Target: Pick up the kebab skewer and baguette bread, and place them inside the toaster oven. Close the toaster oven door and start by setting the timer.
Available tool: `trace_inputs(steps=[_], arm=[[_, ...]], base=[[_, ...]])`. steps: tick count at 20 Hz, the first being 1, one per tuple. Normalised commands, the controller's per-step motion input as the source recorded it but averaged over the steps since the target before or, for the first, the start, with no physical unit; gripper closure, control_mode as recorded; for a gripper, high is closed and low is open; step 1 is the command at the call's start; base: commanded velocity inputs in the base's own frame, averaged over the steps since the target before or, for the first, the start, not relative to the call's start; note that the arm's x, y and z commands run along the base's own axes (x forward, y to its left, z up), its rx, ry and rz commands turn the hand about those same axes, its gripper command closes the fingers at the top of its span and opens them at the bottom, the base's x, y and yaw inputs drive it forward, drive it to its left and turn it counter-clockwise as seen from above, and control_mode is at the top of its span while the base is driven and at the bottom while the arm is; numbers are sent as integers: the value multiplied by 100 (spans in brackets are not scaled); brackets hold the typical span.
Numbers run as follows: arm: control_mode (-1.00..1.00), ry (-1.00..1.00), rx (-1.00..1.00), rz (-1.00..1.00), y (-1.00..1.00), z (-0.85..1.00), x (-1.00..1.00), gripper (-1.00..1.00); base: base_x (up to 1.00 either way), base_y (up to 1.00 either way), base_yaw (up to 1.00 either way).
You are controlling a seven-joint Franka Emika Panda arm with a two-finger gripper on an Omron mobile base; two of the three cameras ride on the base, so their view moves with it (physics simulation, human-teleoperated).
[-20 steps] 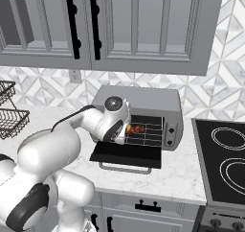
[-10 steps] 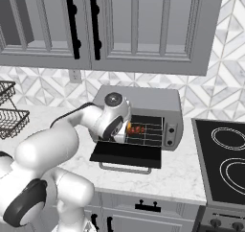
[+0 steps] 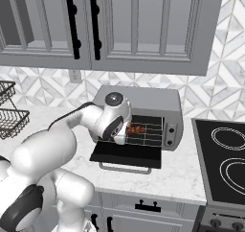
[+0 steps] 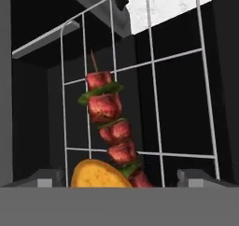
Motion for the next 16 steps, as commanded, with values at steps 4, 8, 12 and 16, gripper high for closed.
trace_inputs(steps=[4, 8, 12, 16], arm=[[-100, 0, 0, 0, -38, 0, -64, -100], [-100, 0, 0, 0, -48, 15, -43, -100], [-100, 0, -10, 17, -42, 17, -52, -100], [-100, -1, -33, 40, 0, 11, -54, -100]], base=[[0, 0, 0], [0, 0, 0], [0, 0, 0], [0, 0, 0]])
